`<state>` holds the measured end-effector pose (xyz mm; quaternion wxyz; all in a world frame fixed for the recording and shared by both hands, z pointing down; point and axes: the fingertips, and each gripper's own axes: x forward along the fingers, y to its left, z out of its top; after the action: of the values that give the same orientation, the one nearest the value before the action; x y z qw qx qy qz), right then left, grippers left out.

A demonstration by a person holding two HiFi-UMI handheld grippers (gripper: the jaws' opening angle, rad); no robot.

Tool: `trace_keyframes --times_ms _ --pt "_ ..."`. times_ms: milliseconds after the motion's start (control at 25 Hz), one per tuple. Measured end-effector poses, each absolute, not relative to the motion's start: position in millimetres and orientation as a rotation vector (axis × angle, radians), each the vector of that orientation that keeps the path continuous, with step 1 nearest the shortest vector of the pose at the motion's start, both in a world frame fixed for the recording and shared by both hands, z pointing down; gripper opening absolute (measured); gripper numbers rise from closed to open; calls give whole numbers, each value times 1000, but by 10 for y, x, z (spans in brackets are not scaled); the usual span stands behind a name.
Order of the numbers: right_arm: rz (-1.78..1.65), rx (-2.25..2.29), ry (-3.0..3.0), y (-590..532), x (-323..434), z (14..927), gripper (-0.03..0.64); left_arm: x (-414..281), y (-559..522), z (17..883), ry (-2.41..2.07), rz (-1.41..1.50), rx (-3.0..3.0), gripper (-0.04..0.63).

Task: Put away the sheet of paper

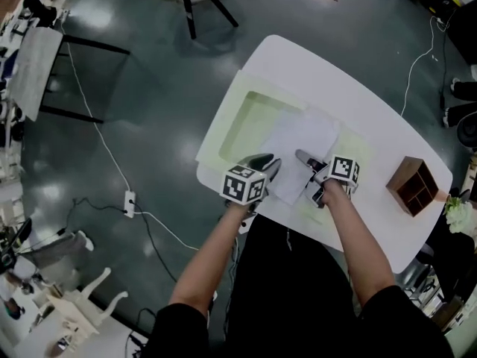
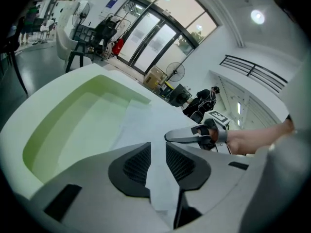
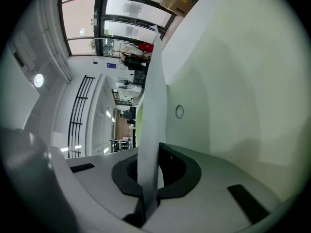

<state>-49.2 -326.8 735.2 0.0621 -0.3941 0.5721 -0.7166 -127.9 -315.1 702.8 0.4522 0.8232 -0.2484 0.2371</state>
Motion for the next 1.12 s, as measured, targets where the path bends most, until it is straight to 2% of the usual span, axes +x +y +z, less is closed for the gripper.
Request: trace_keyframes --times_ms 200,1120 --pt "-2155 -1153 1789 -3450 -688 7378 -2 -1409 -3102 6814 -663 446 2066 37" --pt "-2155 -1171 1833 -3802 -1252 7604 0 -1596 -2655 6795 -698 397 2029 28"
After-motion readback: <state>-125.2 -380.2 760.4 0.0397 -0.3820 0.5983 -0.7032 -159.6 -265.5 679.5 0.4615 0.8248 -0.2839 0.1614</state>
